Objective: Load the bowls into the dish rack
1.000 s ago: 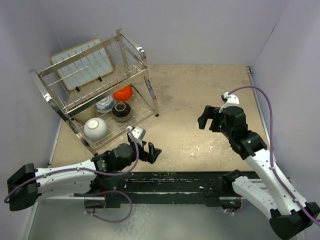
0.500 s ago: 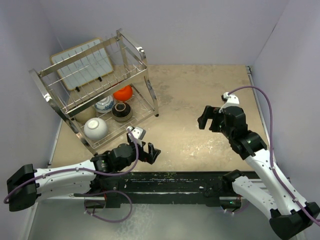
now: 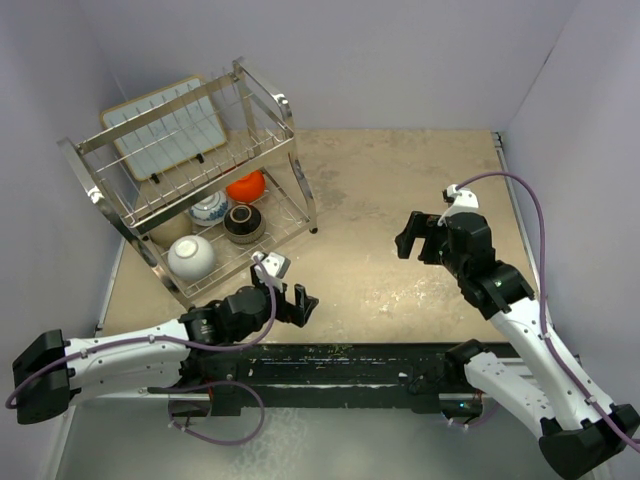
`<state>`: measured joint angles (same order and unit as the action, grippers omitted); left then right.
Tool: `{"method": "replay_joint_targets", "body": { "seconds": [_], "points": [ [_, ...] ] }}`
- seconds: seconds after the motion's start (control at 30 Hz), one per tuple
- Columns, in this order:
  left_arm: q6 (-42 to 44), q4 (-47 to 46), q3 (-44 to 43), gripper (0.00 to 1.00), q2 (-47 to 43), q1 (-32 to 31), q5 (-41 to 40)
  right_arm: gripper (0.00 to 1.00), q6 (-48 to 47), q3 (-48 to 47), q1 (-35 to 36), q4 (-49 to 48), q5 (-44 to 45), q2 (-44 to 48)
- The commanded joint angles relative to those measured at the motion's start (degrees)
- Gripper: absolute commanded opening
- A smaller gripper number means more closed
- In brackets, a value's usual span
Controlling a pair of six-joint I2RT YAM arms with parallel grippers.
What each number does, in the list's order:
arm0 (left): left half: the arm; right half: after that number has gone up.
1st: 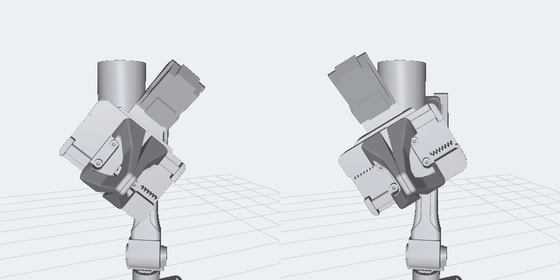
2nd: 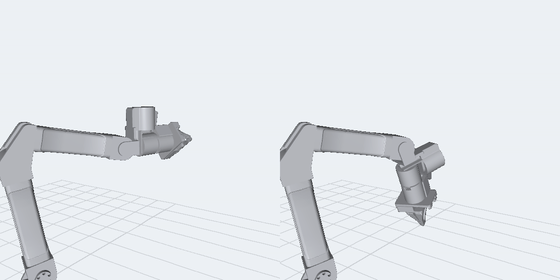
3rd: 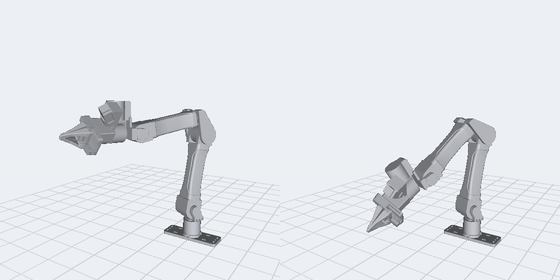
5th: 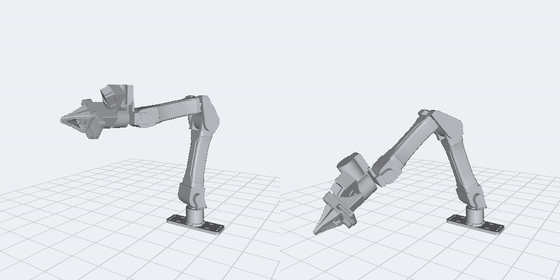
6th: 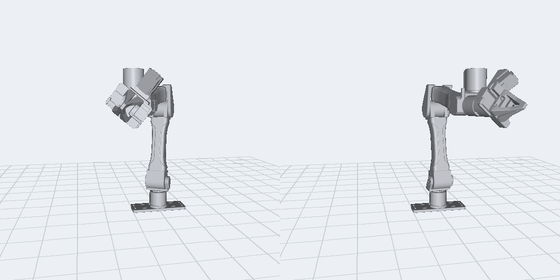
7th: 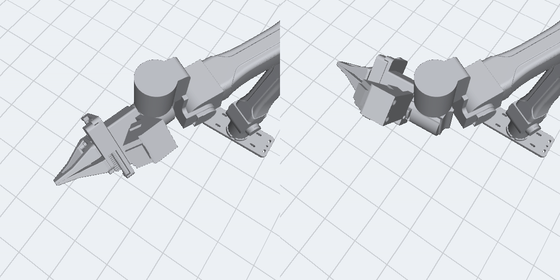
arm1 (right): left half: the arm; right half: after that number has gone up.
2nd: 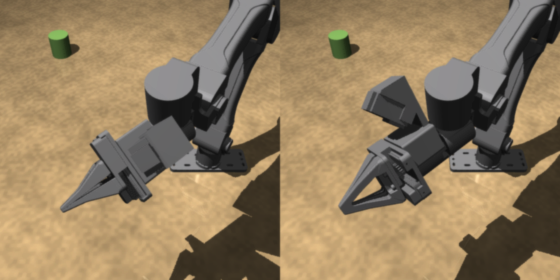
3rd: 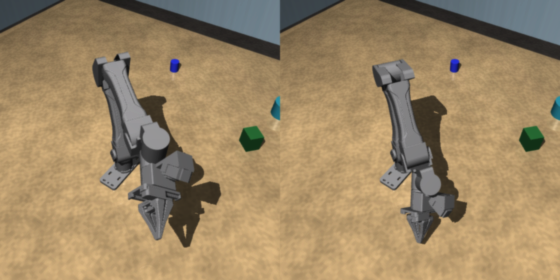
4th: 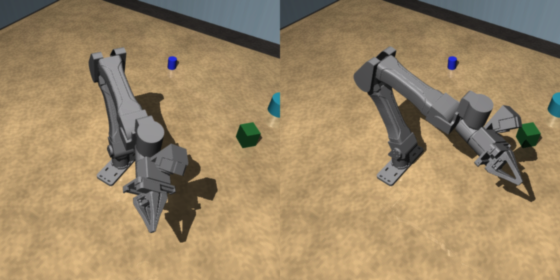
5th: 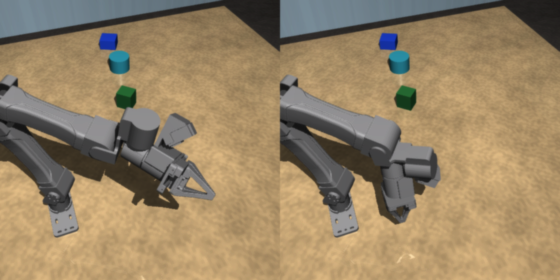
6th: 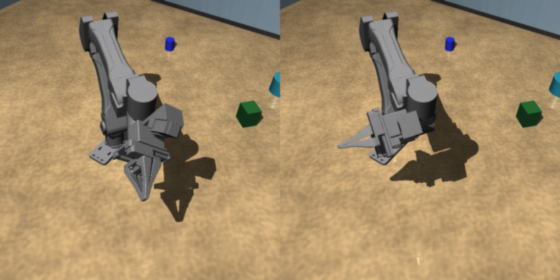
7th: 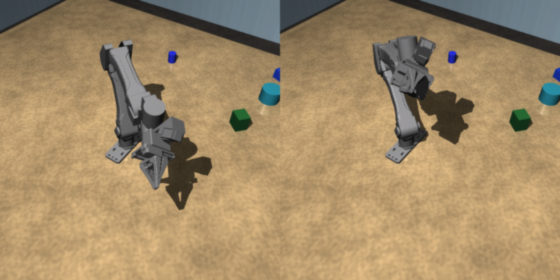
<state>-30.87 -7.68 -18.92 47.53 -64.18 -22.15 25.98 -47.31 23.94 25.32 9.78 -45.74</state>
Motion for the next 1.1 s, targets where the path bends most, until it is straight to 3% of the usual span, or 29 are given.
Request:
{"method": "replay_joint_targets", "body": {
  "seconds": [0.0, 0.4, 1.07],
  "points": [
    [-0.48, 0.63, -3.48, 0.99, 0.50, -0.24, -2.36, 0.99, -0.75, 0.33, -0.23, -2.13, 1.29, 0.04],
    [-0.32, 5.68, -6.52, 0.99, -0.48, -0.21, -4.81, 0.99, -0.66, 0.37, -0.22, -2.11, 1.21, 0.56],
    [-0.88, 5.43, -6.92, 0.99, 1.59, -0.24, -4.64, 0.99, -0.67, 0.20, -0.21, -1.74, 1.38, 0.33]
  ]
}}
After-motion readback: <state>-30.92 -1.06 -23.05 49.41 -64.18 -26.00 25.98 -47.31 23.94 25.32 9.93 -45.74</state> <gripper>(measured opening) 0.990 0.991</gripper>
